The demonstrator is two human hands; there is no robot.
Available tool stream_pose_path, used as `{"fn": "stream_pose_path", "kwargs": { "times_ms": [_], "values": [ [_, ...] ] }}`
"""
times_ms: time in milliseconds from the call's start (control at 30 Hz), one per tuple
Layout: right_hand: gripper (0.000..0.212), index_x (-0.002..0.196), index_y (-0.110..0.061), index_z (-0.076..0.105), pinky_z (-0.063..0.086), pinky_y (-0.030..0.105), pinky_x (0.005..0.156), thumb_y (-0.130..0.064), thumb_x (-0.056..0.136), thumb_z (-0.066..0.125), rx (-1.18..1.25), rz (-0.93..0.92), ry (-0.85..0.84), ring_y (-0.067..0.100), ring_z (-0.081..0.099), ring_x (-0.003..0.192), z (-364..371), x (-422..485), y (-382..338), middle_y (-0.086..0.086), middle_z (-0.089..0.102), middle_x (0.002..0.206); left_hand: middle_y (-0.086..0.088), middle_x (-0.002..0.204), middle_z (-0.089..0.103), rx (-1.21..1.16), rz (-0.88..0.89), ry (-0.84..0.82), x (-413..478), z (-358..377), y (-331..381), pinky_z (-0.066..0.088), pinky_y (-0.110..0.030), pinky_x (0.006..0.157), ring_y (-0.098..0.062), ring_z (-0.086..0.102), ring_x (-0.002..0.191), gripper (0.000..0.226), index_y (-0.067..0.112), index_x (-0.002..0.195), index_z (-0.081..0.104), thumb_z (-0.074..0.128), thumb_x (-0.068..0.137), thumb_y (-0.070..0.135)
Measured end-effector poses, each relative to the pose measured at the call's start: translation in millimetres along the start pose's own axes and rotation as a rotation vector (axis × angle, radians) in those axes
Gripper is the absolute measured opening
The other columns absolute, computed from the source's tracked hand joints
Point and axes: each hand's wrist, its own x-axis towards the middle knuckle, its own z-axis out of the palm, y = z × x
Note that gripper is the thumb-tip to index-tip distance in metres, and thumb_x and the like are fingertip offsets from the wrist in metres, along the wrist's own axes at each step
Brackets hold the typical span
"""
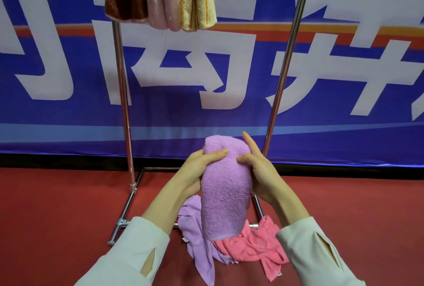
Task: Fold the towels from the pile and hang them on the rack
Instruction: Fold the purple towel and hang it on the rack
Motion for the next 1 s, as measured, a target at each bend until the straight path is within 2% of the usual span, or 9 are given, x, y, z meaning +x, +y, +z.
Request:
{"fn": "stream_pose_path", "kwargs": {
  "times_ms": [167, 267, 300, 367, 500, 633, 800, 900, 1000],
  "values": [
    [0.058, 0.143, -0.035, 0.031, 0.049, 0.028, 0.094, -0.026, 0.094, 0.061, -0.227, -0.137, 0.184, 0.008, 0.062, 0.102, 2.7, 2.8, 9.1, -0.005, 0.064, 0.114, -0.021, 0.107, 0.069, -0.146, 0.052, 0.027, -1.6, 7.6, -2.5, 0.059, -0.034, 0.077, -0.028, 0.07, 0.091, 0.028, -0.002, 0.117, 0.06, 0.059, 0.089, 0.004],
    [0.042, 0.124, -0.019, 0.048, 0.045, 0.008, 0.071, -0.034, 0.089, 0.066, -0.375, -0.219, 0.314, -0.001, 0.058, 0.081, 2.4, 1.6, 10.5, -0.013, 0.06, 0.1, -0.025, 0.108, 0.067, -0.311, 0.057, 0.1, 1.6, 6.9, 0.4, 0.056, -0.04, 0.084, -0.03, 0.069, 0.095, 0.033, -0.008, 0.116, 0.059, 0.061, 0.087, 0.008],
    [0.04, 0.114, -0.014, 0.056, 0.044, 0.009, 0.07, -0.041, 0.086, 0.067, -0.387, -0.2, 0.282, 0.002, 0.058, 0.081, 0.6, 2.2, 11.9, -0.01, 0.062, 0.097, -0.025, 0.104, 0.069, -0.366, 0.052, 0.115, 1.9, 6.3, 2.3, 0.057, -0.039, 0.079, -0.029, 0.07, 0.091, 0.032, -0.008, 0.113, 0.059, 0.062, 0.087, 0.01],
    [0.052, 0.104, -0.012, 0.063, 0.047, 0.021, 0.083, -0.055, 0.076, 0.071, -0.354, -0.116, 0.105, 0.008, 0.061, 0.091, -3.8, 1.4, 17.7, -0.004, 0.068, 0.1, -0.021, 0.095, 0.071, -0.434, 0.048, 0.136, 2.0, 5.4, 5.1, 0.059, -0.035, 0.062, -0.024, 0.073, 0.077, 0.03, -0.006, 0.112, 0.06, 0.061, 0.088, 0.012],
    [0.06, 0.113, -0.011, 0.058, 0.052, 0.027, 0.089, -0.027, 0.064, 0.087, -0.223, -0.019, -0.104, 0.011, 0.067, 0.102, -5.3, 3.9, 31.5, 0.002, 0.071, 0.112, -0.019, 0.106, 0.068, -0.444, 0.018, 0.132, 2.6, 3.5, 6.9, 0.059, -0.038, 0.056, -0.026, 0.073, 0.077, 0.039, 0.0, 0.126, 0.056, 0.06, 0.09, 0.015],
    [0.054, 0.117, -0.005, 0.058, 0.052, 0.033, 0.092, -0.013, 0.069, 0.081, -0.174, -0.01, -0.168, 0.018, 0.067, 0.103, -3.9, 4.6, 36.9, 0.006, 0.072, 0.111, -0.021, 0.109, 0.069, -0.335, 0.031, 0.123, 2.9, -0.8, 9.9, 0.057, -0.042, 0.077, -0.031, 0.069, 0.094, 0.043, -0.005, 0.122, 0.058, 0.066, 0.084, 0.014],
    [0.016, 0.1, -0.009, 0.069, 0.055, 0.025, 0.075, -0.015, 0.091, 0.058, -0.007, 0.04, -0.192, 0.013, 0.071, 0.084, -6.3, -3.5, 27.0, 0.004, 0.075, 0.095, -0.017, 0.12, 0.066, -0.285, 0.192, 0.202, 7.5, -13.7, 14.9, 0.05, -0.043, 0.096, -0.026, 0.065, 0.108, 0.049, 0.007, 0.126, 0.055, 0.071, 0.081, 0.016],
    [0.019, 0.096, -0.01, 0.069, 0.055, 0.026, 0.074, -0.015, 0.096, 0.051, 0.043, 0.071, -0.154, 0.013, 0.071, 0.08, -10.5, -1.2, 25.8, 0.003, 0.075, 0.091, -0.016, 0.121, 0.065, -0.291, 0.205, 0.226, 8.4, -19.0, 15.5, 0.049, -0.041, 0.097, -0.024, 0.064, 0.11, 0.044, 0.009, 0.126, 0.056, 0.068, 0.086, 0.022],
    [0.019, 0.102, -0.012, 0.069, 0.054, 0.025, 0.08, -0.018, 0.098, 0.05, -0.045, 0.1, -0.148, 0.01, 0.07, 0.082, -7.4, 0.2, 29.0, 0.0, 0.075, 0.092, -0.017, 0.124, 0.063, -0.336, 0.184, 0.217, 7.3, -16.9, 15.1, 0.05, -0.039, 0.093, -0.025, 0.063, 0.109, 0.043, 0.011, 0.131, 0.053, 0.061, 0.091, 0.027]
  ]
}}
